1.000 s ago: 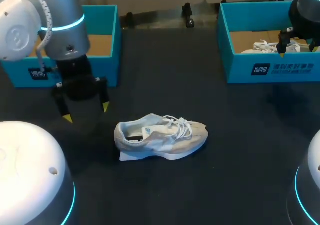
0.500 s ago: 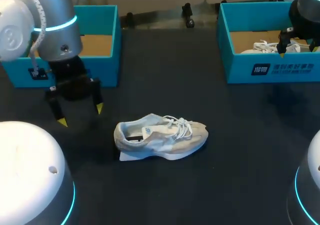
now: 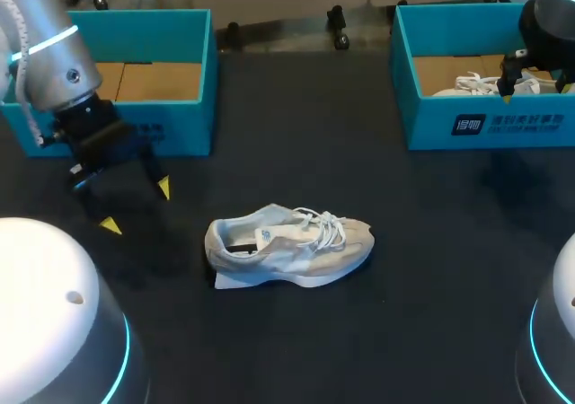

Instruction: Take the shoe out of the shoebox, open the shoe tongue, remove and reinsert the insole, then place the shoe into the shoebox

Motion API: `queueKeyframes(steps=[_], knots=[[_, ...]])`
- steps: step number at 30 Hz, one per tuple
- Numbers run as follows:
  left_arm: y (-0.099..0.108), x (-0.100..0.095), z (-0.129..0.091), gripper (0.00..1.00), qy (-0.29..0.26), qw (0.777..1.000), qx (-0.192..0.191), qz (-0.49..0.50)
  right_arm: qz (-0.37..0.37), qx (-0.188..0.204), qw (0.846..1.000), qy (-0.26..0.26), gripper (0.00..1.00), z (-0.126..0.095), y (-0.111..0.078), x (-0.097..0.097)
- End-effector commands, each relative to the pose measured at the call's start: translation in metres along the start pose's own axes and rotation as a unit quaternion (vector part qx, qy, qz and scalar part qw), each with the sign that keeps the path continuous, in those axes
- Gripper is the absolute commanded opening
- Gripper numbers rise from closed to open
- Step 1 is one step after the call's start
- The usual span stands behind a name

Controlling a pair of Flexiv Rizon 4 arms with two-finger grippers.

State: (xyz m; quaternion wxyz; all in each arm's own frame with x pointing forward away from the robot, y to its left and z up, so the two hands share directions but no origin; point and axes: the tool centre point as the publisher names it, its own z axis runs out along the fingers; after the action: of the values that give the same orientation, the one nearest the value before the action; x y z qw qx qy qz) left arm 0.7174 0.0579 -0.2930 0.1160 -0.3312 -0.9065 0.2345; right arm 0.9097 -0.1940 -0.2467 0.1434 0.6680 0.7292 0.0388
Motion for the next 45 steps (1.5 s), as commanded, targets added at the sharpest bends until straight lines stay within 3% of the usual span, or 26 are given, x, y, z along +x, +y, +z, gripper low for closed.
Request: queueKeyframes(steps=[1,10,20,32,45], knots=[[0.010,0.003,0.008,1.00,-0.014,0.998,0.055,-0.016,0.001,-0.001,1.000,0.000,1.00,0.000,-0.001,0.000],[0.023,0.002,0.022,1.00,-0.074,0.977,0.179,-0.084,0.001,-0.001,1.000,0.000,1.00,0.000,-0.001,0.000],[0.033,0.003,0.035,1.00,-0.120,0.945,0.272,-0.137,0.001,-0.001,1.000,0.000,1.00,0.000,-0.001,0.000],[0.034,0.009,0.049,1.00,-0.197,0.914,0.322,-0.149,0.001,-0.001,1.000,0.000,1.00,0.000,-0.001,0.000],[0.033,0.009,0.050,1.00,-0.196,0.914,0.322,-0.150,0.001,-0.001,1.000,0.000,1.00,0.000,-0.001,0.000]])
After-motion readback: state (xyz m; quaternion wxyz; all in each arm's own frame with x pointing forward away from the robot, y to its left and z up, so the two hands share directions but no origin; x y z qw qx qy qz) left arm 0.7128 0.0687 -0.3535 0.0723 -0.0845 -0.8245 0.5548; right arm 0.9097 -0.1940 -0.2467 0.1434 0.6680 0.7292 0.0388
